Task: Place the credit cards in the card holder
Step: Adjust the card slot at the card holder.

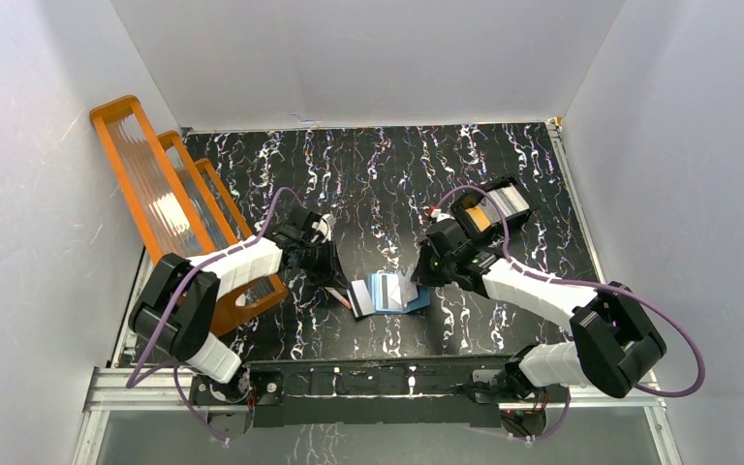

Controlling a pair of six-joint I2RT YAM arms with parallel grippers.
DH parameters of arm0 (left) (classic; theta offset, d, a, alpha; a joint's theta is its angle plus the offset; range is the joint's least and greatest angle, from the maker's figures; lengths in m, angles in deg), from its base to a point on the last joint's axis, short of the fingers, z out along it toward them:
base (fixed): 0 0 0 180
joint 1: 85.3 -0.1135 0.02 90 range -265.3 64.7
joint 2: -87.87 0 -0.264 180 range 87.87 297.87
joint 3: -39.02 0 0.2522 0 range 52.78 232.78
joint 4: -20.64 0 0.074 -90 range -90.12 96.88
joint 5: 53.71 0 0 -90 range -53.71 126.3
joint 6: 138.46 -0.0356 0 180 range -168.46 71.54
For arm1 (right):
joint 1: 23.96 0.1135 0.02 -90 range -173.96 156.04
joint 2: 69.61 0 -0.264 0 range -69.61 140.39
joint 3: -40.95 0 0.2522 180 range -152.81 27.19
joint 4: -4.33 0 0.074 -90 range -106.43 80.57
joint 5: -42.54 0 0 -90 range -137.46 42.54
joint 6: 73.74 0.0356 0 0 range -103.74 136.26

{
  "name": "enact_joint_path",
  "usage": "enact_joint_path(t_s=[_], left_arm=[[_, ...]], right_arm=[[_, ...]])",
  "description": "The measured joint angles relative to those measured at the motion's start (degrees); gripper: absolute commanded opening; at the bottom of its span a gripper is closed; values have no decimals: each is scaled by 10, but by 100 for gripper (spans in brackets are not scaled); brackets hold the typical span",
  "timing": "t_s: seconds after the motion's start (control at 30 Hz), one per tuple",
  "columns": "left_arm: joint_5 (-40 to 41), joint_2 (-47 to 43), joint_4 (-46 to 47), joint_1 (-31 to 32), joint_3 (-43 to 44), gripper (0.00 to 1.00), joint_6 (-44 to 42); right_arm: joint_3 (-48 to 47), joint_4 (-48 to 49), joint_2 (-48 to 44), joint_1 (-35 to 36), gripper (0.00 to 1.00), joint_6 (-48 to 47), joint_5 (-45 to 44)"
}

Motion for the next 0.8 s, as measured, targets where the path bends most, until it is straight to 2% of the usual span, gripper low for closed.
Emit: enact_joint_path(t_s=[0.37,0.8], left_arm=[[-31,45,22,0,28,0,1],[-127,80,125,0,29,0,42]], right_arm=[[37,53,-14,-23,0,-3,14],[67,94,-28,-40,0,-3,43]])
